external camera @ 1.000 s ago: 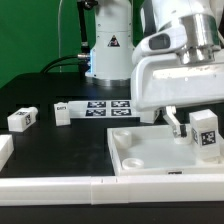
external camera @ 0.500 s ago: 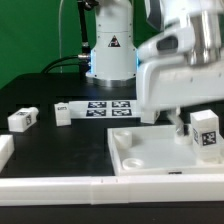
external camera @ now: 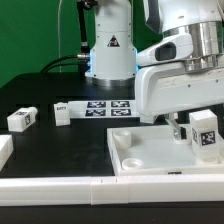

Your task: Assemble one leg

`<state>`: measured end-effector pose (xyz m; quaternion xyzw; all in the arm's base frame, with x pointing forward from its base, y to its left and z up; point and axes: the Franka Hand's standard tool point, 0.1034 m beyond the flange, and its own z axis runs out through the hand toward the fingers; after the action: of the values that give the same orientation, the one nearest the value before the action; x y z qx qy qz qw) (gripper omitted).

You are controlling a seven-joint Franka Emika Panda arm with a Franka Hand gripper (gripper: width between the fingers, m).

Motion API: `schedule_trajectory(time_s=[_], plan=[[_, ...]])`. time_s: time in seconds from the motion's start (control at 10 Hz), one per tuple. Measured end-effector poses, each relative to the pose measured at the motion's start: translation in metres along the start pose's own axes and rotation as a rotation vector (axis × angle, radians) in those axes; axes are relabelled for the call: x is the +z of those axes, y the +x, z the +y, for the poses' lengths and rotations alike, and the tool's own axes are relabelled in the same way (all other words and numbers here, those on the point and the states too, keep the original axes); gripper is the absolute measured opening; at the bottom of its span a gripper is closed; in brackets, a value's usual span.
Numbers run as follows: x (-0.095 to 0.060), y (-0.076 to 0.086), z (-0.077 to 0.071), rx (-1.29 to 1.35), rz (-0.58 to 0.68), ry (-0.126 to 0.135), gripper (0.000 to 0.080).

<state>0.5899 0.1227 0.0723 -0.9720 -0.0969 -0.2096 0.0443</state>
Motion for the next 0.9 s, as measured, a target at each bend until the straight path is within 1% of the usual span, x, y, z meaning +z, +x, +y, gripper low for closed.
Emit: schedule_trajectory(time_s=[0.5, 0.6, 0.7, 0.8, 0.9], plan=[[0.000, 0.000, 0.000, 0.000, 0.000, 0.000, 0.0649], [0.010, -0.029, -0.004, 0.003, -0.173, 0.031, 0.0649], [0.000, -0.008, 0.000, 0.005, -0.141, 0.027, 0.0649], [-0.003, -0.004, 0.000, 0.004, -0.141, 0.028, 0.0649], [-0.005, -0.001, -0.001, 0.004, -0.160, 0.034, 0.0649]])
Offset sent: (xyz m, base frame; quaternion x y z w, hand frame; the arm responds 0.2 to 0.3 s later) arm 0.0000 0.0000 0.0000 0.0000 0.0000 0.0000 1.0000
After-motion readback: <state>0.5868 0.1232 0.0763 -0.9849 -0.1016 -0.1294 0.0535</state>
